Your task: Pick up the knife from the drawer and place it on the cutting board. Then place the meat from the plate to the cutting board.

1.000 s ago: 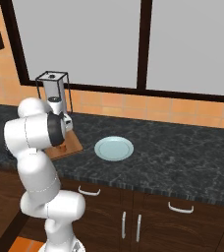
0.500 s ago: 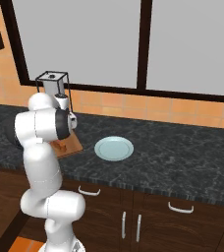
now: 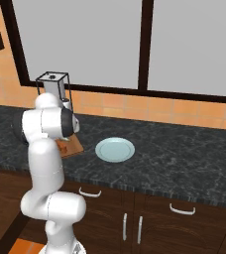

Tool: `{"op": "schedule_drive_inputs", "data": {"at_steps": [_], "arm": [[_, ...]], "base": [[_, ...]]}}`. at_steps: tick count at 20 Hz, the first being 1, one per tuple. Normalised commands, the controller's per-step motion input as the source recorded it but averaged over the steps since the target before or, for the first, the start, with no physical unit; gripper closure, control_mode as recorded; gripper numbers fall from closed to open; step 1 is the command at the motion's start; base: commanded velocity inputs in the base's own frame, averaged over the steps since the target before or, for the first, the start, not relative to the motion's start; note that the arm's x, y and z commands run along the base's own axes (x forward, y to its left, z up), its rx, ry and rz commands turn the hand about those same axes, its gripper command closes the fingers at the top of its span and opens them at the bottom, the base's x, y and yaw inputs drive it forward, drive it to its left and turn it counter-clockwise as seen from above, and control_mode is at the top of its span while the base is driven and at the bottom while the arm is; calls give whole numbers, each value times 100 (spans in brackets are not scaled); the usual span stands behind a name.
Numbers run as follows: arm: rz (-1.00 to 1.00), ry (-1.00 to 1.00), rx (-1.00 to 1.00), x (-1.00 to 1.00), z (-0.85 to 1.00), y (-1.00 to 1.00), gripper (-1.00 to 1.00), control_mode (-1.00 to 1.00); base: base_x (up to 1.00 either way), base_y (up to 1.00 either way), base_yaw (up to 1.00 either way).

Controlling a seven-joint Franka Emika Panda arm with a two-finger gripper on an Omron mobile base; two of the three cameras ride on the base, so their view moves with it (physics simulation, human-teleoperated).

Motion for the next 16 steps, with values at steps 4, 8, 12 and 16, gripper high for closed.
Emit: {"op": "schedule_drive_inputs", "data": {"at_steps": [4,8,12,16], "arm": [[0,0,-3,17,0,0,100,-100],[0,0,0,8,0,0,100,-100],[0,0,0,0,0,0,-100,-100],[0,0,-1,0,2,0,-100,-100]], "base": [[0,0,0],[0,0,0],[0,0,0],[0,0,0]]}}
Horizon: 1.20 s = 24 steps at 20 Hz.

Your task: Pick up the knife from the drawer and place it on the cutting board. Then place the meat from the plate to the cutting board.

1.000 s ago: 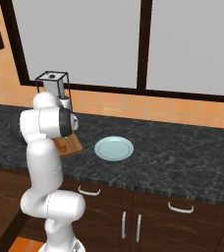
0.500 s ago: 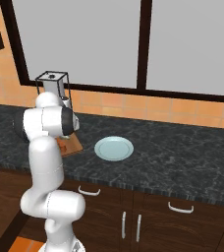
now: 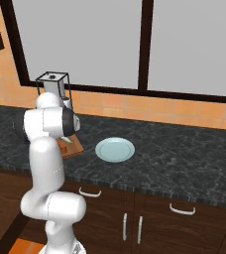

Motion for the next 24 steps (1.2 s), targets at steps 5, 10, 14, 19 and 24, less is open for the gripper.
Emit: {"op": "schedule_drive_inputs", "data": {"at_steps": [5,10,14,19,24], "arm": [[0,0,0,-16,38,-4,-100,-100],[-12,-1,5,-93,25,-43,-100,-100],[-23,0,0,-98,0,-50,-100,-100],[-26,0,0,-92,16,-50,-100,-100],[-23,0,0,-78,66,-37,-100,-100]], "base": [[0,0,0],[0,0,0],[0,0,0],[0,0,0],[0,0,0]]}}
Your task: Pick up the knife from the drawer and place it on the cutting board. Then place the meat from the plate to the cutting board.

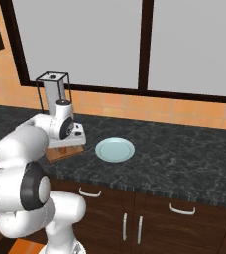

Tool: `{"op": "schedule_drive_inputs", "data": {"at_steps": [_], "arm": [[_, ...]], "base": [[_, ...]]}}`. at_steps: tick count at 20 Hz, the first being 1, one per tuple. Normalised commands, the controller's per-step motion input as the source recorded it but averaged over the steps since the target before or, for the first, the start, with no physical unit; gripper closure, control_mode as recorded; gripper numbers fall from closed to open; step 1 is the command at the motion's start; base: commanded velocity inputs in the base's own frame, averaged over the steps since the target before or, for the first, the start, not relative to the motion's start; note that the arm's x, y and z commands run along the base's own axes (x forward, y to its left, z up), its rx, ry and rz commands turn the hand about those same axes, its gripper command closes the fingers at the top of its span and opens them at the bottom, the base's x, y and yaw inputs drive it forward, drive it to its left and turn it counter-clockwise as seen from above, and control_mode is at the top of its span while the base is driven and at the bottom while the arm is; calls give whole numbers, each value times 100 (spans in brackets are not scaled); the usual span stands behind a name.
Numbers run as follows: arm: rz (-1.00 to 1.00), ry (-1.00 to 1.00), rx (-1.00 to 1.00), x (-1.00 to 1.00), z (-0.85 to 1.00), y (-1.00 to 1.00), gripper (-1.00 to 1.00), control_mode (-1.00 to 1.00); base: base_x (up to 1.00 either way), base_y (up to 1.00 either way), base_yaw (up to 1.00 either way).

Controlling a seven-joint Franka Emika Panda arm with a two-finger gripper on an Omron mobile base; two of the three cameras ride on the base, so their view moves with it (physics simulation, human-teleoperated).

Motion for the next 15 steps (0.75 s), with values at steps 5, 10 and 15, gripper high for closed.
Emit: {"op": "schedule_drive_inputs", "data": {"at_steps": [5,10,15], "arm": [[-22,0,0,-83,97,-46,-100,-100],[-14,-3,6,-97,17,-39,-100,-100],[-1,-6,10,-52,2,-21,-100,-100]], "base": [[0,0,0],[0,0,0],[0,0,0]]}}
